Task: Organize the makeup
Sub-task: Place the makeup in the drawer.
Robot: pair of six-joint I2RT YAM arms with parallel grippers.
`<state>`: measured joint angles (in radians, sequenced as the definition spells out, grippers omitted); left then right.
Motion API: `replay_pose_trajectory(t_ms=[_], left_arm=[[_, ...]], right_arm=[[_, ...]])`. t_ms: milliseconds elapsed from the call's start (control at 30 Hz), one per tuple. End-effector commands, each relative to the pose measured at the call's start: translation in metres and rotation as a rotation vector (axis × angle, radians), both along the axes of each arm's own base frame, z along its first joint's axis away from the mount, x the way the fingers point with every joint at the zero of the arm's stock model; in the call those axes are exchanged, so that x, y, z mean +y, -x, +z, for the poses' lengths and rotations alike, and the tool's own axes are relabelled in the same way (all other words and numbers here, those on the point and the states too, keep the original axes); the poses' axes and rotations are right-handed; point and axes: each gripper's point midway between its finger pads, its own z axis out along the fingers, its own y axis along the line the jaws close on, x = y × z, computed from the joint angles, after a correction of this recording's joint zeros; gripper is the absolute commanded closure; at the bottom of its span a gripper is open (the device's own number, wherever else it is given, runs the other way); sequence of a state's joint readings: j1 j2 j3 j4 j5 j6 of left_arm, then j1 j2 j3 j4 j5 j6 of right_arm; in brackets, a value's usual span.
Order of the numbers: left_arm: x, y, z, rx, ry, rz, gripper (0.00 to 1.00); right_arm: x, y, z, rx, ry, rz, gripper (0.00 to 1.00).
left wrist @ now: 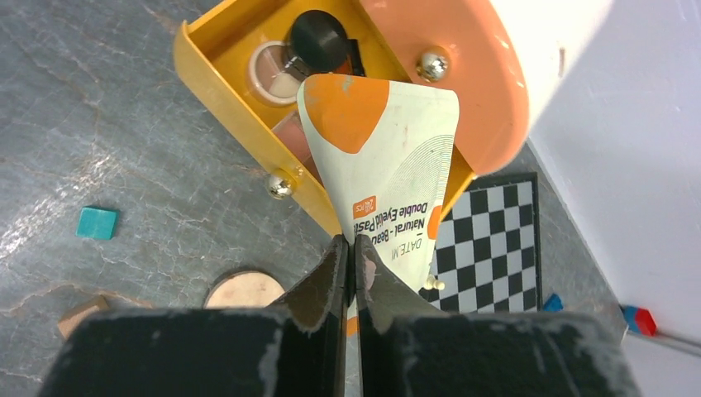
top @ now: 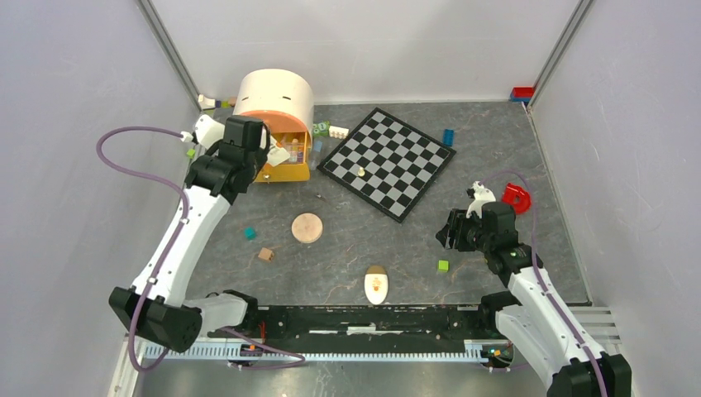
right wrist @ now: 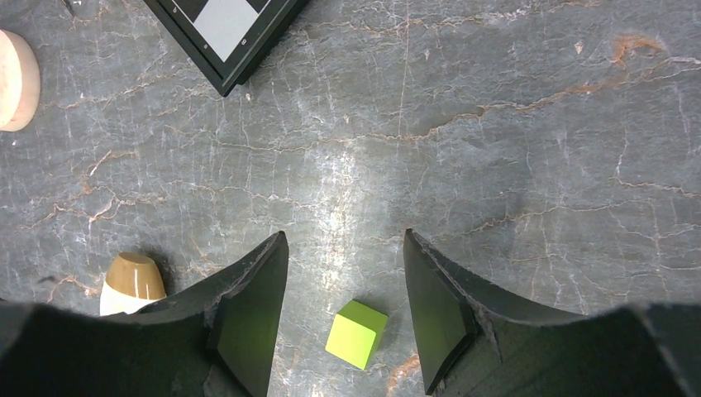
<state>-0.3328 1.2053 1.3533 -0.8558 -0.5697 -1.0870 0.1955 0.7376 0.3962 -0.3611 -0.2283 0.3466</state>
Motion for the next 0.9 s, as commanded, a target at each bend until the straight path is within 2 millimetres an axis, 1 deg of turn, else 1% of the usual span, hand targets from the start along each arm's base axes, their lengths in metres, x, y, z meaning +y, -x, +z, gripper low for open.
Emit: replay_pose_trajectory(t_ms=[0, 67, 200, 433, 700, 867], left_arm=[[0.016, -0.007, 0.002, -0.021, 0.082, 0.175, 0.89], [0.017, -0.011, -0.005, -0.006, 0.110, 0.214, 0.88], [0.014, -0.024, -0.017, 0.029, 0.169, 0.245, 0.89], [0.003, -0.051, -0.037, 0.085, 0.203, 0.239, 0.87], [0.001, -0.069, -0.054, 0.124, 0.214, 0.252, 0.88], [0.000, -0.080, -0.058, 0.118, 0.228, 0.250, 0.88]], right_arm=[[0.003, 0.002, 0.002, -0.011, -0.019, 0.009, 0.40], [0.003, 0.002, 0.002, -0.010, -0.021, 0.007, 0.40], [0.003, 0.003, 0.001, -0.007, -0.024, 0.004, 0.40], [0.004, 0.008, -0.006, 0.013, -0.035, 0.001, 0.40], [0.006, 0.015, -0.016, 0.031, -0.057, 0.001, 0.40], [0.006, 0.016, -0.017, 0.033, -0.056, 0.001, 0.40]])
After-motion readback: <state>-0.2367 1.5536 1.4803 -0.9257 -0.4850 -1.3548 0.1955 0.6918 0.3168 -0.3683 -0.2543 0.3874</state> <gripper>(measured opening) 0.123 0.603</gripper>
